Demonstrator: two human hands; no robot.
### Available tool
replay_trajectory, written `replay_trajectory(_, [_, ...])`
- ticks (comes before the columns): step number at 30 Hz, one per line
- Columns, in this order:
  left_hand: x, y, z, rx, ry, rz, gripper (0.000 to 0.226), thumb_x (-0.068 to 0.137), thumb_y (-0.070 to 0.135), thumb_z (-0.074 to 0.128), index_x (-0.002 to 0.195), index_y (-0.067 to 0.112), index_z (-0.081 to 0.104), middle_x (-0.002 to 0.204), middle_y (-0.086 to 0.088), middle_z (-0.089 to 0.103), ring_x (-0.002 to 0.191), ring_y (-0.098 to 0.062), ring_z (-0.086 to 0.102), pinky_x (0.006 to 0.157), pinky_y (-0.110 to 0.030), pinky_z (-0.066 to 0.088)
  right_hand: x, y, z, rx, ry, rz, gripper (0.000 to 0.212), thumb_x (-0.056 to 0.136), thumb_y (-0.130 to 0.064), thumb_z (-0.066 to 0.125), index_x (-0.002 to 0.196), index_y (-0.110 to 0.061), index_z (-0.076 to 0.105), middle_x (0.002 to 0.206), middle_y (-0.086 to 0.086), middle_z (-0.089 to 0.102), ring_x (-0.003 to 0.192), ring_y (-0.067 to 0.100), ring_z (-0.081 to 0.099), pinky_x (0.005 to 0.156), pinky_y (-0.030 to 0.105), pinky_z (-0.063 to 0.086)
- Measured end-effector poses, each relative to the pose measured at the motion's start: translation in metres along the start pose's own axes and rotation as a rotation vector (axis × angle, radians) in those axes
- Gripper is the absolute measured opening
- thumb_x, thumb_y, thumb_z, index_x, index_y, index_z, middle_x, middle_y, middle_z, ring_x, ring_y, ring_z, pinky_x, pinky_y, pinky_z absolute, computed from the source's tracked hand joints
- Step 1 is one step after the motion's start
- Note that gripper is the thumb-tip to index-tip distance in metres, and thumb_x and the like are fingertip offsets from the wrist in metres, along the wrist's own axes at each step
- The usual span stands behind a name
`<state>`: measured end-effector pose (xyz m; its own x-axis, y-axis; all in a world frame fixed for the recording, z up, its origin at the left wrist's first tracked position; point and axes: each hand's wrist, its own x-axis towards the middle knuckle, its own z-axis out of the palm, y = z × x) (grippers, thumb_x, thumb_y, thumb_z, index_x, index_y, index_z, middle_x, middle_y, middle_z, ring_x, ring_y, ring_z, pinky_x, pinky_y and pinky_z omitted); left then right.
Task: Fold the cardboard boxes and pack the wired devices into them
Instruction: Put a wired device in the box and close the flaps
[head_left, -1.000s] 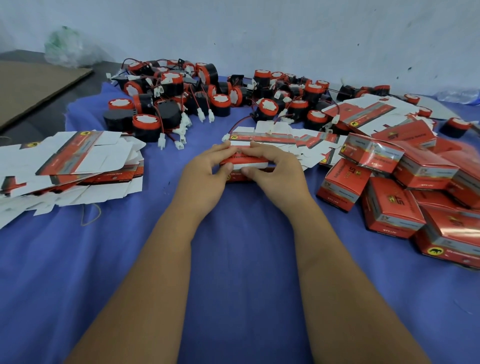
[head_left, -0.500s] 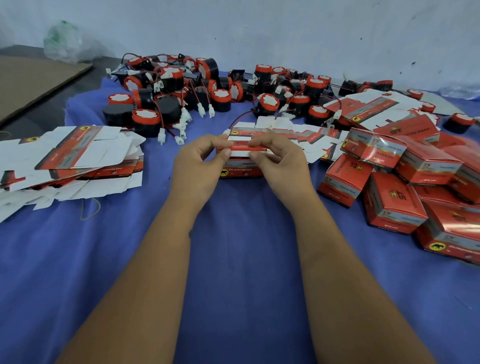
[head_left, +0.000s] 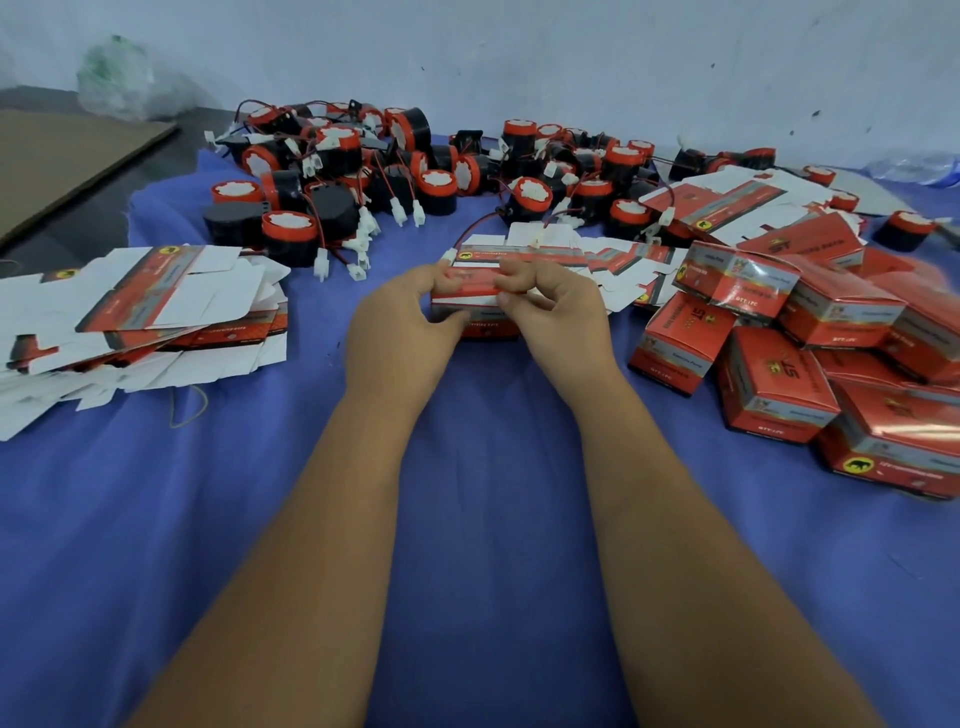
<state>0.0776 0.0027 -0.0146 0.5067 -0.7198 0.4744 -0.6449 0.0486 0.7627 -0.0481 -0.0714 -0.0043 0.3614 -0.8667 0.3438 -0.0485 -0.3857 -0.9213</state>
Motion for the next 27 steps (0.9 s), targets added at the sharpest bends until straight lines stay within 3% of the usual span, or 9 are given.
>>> replay_trajectory(3, [0.000, -0.001, 0.000, 0.038, 0.002, -0.017, 0.026, 0.087, 0.025, 0.073, 0.112, 0.029, 0.073, 0.121, 0.010, 0.069, 0.106, -0.008, 0.060, 0.069, -0.001, 0.035, -0.001, 0.000, -0.001, 0.068, -0.031, 0.040, 0.031, 0.087, 0.010, 0.052, 0.077, -0.015, 0.068, 0.113, -0.005, 0.064, 0.097, -0.007, 0.059, 0.086, 0.012, 0.050])
replay_trajectory(6, [0.000, -0.001, 0.000, 0.113, 0.013, -0.018, 0.025, 0.088, 0.028, 0.072, 0.112, 0.027, 0.073, 0.121, 0.007, 0.070, 0.108, -0.013, 0.060, 0.078, -0.021, 0.044, -0.002, -0.001, 0.000, 0.049, -0.024, 0.059, 0.032, 0.085, 0.012, 0.051, 0.082, -0.014, 0.070, 0.120, 0.000, 0.065, 0.104, 0.001, 0.060, 0.091, 0.018, 0.051])
replay_trajectory(8, [0.000, 0.000, 0.002, 0.213, 0.000, 0.076, 0.020, 0.087, 0.020, 0.071, 0.107, 0.018, 0.073, 0.120, 0.000, 0.070, 0.119, -0.021, 0.058, 0.090, -0.033, 0.045, 0.000, 0.000, 0.001, 0.000, -0.014, 0.060, 0.032, 0.084, 0.013, 0.050, 0.088, -0.011, 0.071, 0.123, 0.001, 0.064, 0.114, 0.010, 0.057, 0.097, 0.022, 0.048])
replay_trajectory(10, [-0.001, 0.002, 0.005, 0.223, -0.039, 0.135, 0.018, 0.087, 0.009, 0.066, 0.102, 0.013, 0.075, 0.115, -0.005, 0.072, 0.122, -0.026, 0.058, 0.093, -0.040, 0.047, 0.001, 0.000, 0.002, -0.058, -0.013, 0.038, 0.029, 0.083, 0.010, 0.052, 0.083, -0.014, 0.069, 0.122, 0.000, 0.064, 0.115, 0.011, 0.055, 0.096, 0.022, 0.047])
replay_trajectory(13, [-0.002, 0.005, 0.005, 0.103, -0.070, 0.026, 0.031, 0.086, 0.002, 0.057, 0.102, 0.021, 0.075, 0.110, -0.001, 0.073, 0.105, -0.016, 0.062, 0.088, -0.035, 0.050, -0.002, -0.001, 0.006, -0.304, -0.035, -0.064, 0.012, 0.077, -0.004, 0.061, 0.085, -0.013, 0.059, 0.113, 0.003, 0.063, 0.109, 0.017, 0.054, 0.092, 0.034, 0.048])
replay_trajectory(17, [-0.001, 0.011, -0.002, -0.427, -0.073, -0.211, 0.035, 0.086, 0.002, 0.046, 0.085, 0.024, 0.074, 0.100, 0.001, 0.075, 0.097, -0.013, 0.069, 0.088, -0.036, 0.057, -0.005, -0.009, 0.006, -0.748, -0.053, -0.252, 0.027, 0.076, -0.031, 0.066, 0.090, -0.014, 0.050, 0.100, -0.003, 0.056, 0.102, 0.021, 0.046, 0.087, 0.034, 0.031])
replay_trajectory(20, [0.002, 0.014, -0.004, -0.671, -0.022, -0.339, 0.027, 0.093, 0.011, 0.048, 0.093, 0.023, 0.072, 0.102, 0.001, 0.075, 0.099, -0.011, 0.071, 0.080, -0.029, 0.057, -0.002, -0.021, 0.002, -0.866, -0.077, -0.146, 0.036, 0.076, -0.052, 0.064, 0.097, -0.025, 0.052, 0.107, -0.005, 0.051, 0.108, 0.019, 0.039, 0.086, 0.034, 0.017])
replay_trajectory(23, [0.002, 0.011, -0.001, -0.598, -0.045, -0.370, 0.030, 0.102, 0.012, 0.041, 0.103, 0.020, 0.070, 0.106, 0.002, 0.073, 0.101, -0.006, 0.069, 0.078, -0.026, 0.057, 0.000, -0.030, -0.006, -1.035, -0.047, -0.028, 0.035, 0.079, -0.049, 0.060, 0.095, -0.020, 0.049, 0.112, 0.002, 0.049, 0.113, 0.027, 0.040, 0.092, 0.041, 0.022])
replay_trajectory(27, [0.001, 0.008, 0.004, -0.439, -0.136, -0.348, 0.030, 0.103, 0.017, 0.041, 0.097, 0.023, 0.070, 0.093, 0.004, 0.074, 0.095, -0.007, 0.069, 0.094, -0.033, 0.054, -0.006, -0.036, -0.032, -1.261, 0.068, 0.014, 0.032, 0.077, -0.043, 0.058, 0.092, -0.016, 0.047, 0.100, 0.002, 0.046, 0.108, 0.028, 0.043, 0.092, 0.043, 0.026])
